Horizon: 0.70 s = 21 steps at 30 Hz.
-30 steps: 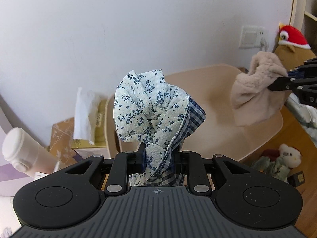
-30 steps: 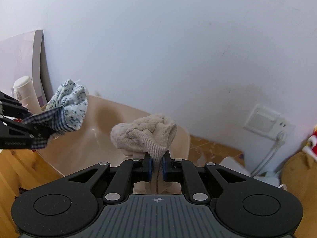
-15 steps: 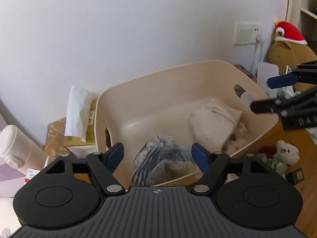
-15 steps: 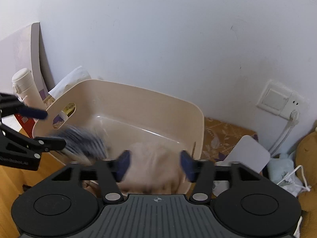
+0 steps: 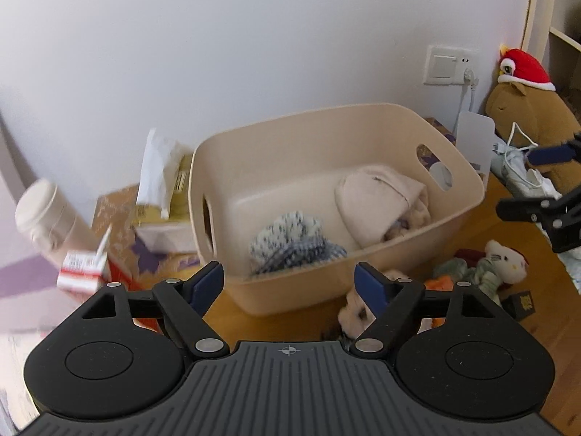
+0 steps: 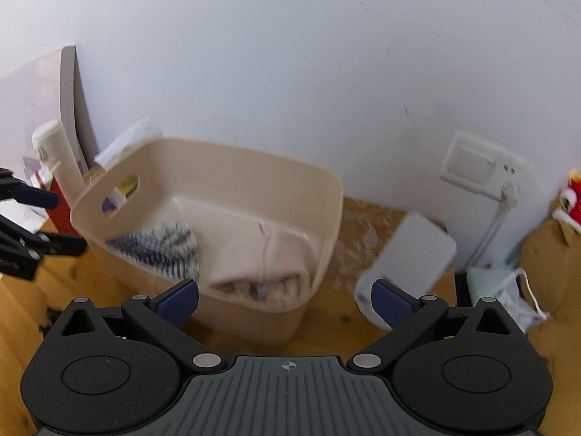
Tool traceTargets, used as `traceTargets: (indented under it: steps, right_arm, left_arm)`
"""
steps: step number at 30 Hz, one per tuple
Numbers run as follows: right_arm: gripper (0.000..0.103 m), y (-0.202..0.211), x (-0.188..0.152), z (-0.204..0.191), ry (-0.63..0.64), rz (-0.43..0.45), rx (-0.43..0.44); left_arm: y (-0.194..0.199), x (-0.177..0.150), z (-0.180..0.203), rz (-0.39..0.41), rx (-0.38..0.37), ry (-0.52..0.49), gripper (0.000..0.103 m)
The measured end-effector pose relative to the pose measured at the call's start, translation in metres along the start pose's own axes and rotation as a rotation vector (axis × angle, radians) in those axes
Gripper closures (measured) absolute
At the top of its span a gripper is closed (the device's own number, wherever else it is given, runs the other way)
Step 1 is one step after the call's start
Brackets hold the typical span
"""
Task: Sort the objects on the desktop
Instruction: 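Move both tools back over the table toward the remaining items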
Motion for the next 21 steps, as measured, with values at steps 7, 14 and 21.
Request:
traceTargets:
  steps: [7, 14, 21]
  right_arm:
    - [0.000, 0.003, -0.048, 0.006, 0.020, -0.091, -0.024]
    - [0.000, -0.003, -0.088, 0.020, 0.003, -0.177, -0.057]
    - [0.000, -0.011, -0.124, 0.028, 0.016, -0.245, -0.079]
  left_arm:
    - [0.006, -0.037, 0.005, -0.054, 0.024, -0.009, 0.021]
    - [-0.004, -0.076, 0.013, -0.153, 0.006, 0.047, 0.021]
    - [-0.010, -0.104, 0.011, -0.220, 0.014, 0.166, 0.021]
Point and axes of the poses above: each gripper's, at about its wrist camera, not at the fingertips, and y roughly against the way its jaws point, z to its right, x to its top, the point moved 3 cm from there along -y, roughly the way its jaws point, and after that the axes turned 8 degrees about -z, right-handed, at the moved point
